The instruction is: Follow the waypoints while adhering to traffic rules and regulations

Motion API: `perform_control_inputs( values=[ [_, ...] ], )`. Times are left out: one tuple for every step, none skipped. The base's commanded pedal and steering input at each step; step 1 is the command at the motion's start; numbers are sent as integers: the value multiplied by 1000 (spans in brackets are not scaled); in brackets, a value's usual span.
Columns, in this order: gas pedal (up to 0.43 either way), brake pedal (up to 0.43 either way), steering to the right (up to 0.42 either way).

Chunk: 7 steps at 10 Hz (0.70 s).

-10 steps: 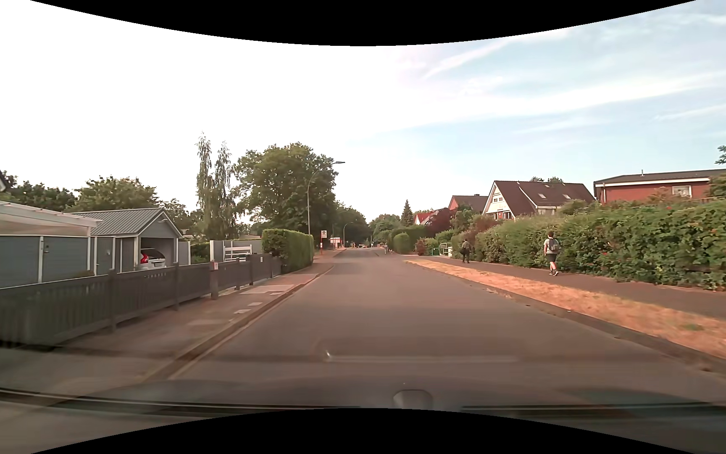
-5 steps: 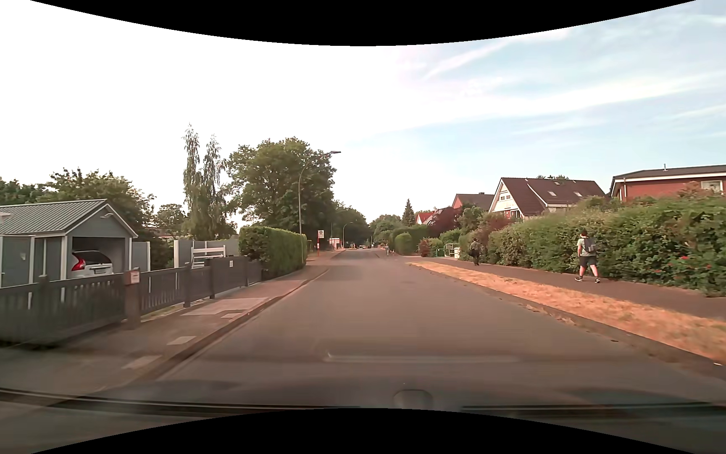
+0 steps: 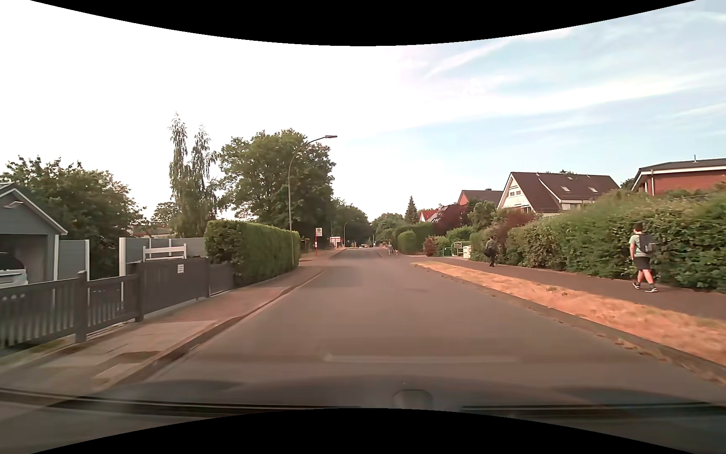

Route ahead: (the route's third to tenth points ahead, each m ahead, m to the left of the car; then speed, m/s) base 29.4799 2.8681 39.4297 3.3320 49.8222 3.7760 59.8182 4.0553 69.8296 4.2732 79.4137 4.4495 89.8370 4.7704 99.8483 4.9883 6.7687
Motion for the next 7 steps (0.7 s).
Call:
perform_control_inputs(
  values=[
    [138, 0, -10],
    [138, 0, -10],
    [138, 0, -10],
    [150, 0, -12],
    [150, 0, -12],
    [150, 0, -12],
    [150, 0, -12]
  ],
)
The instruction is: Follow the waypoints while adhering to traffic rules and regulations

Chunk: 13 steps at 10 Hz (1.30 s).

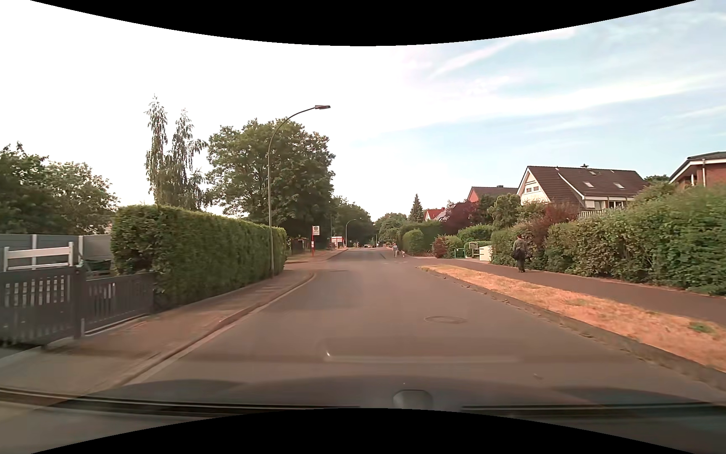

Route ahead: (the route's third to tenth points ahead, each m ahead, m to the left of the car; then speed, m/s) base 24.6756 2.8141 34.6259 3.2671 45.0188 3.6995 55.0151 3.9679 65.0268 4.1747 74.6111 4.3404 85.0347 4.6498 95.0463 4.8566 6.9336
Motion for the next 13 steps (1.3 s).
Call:
perform_control_inputs(
  values=[
    [150, 0, -12],
    [150, 0, -12],
    [150, 0, -12],
    [150, 0, -12],
    [138, 0, -11],
    [118, 0, -11],
    [98, 0, -11],
    [98, 0, -11],
    [98, 0, -11],
    [98, 0, -10],
    [98, 0, -10],
    [98, 0, -10],
    [98, 0, -9]
  ],
)
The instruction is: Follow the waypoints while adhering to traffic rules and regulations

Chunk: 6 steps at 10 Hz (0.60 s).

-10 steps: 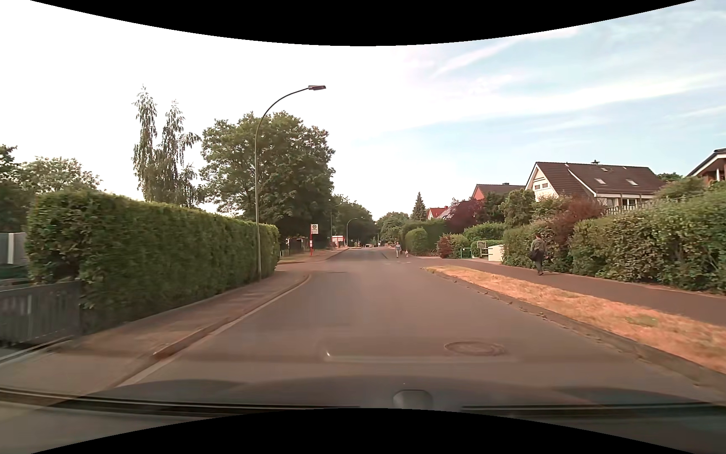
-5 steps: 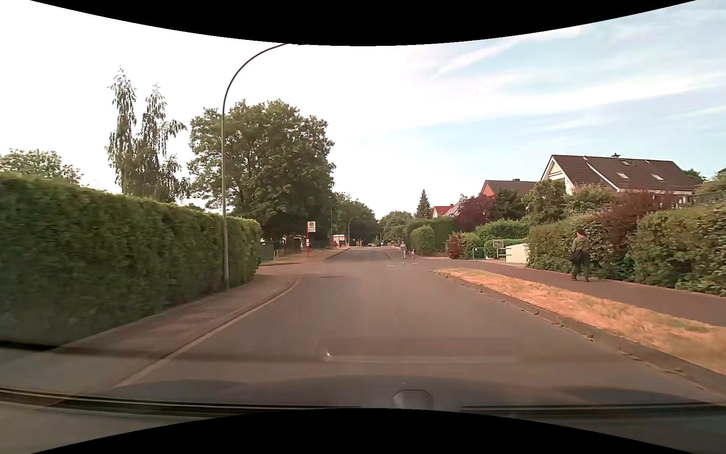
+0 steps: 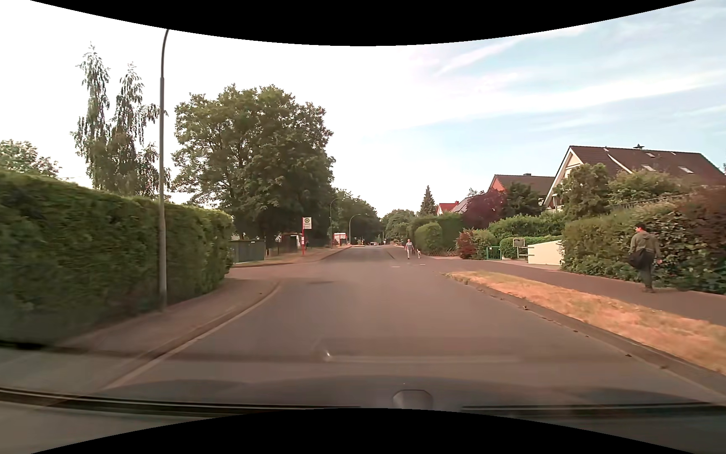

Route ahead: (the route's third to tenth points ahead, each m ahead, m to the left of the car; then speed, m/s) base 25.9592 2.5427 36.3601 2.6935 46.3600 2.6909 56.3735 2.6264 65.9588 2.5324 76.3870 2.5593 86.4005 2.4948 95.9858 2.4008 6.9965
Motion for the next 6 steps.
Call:
perform_control_inputs(
  values=[
    [98, 0, -10],
    [87, 0, -11],
    [87, 0, -11],
    [87, 0, -11],
    [87, 0, -11],
    [87, 0, -11]
  ],
)
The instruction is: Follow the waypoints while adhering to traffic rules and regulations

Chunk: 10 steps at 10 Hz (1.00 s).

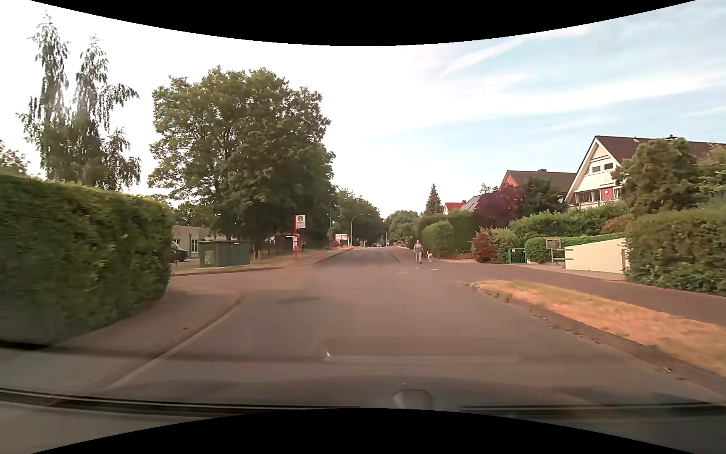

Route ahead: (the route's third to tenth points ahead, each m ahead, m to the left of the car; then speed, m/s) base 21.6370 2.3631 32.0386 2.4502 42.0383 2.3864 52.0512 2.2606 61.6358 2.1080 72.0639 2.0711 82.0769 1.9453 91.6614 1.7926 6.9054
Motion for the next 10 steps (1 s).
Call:
perform_control_inputs(
  values=[
    [87, 0, -11],
    [87, 0, -11],
    [87, 0, -11],
    [87, 0, -11],
    [87, 0, -9],
    [98, 0, -8],
    [98, 0, -8],
    [98, 0, -10],
    [98, 0, -11],
    [98, 0, -11]
  ],
)
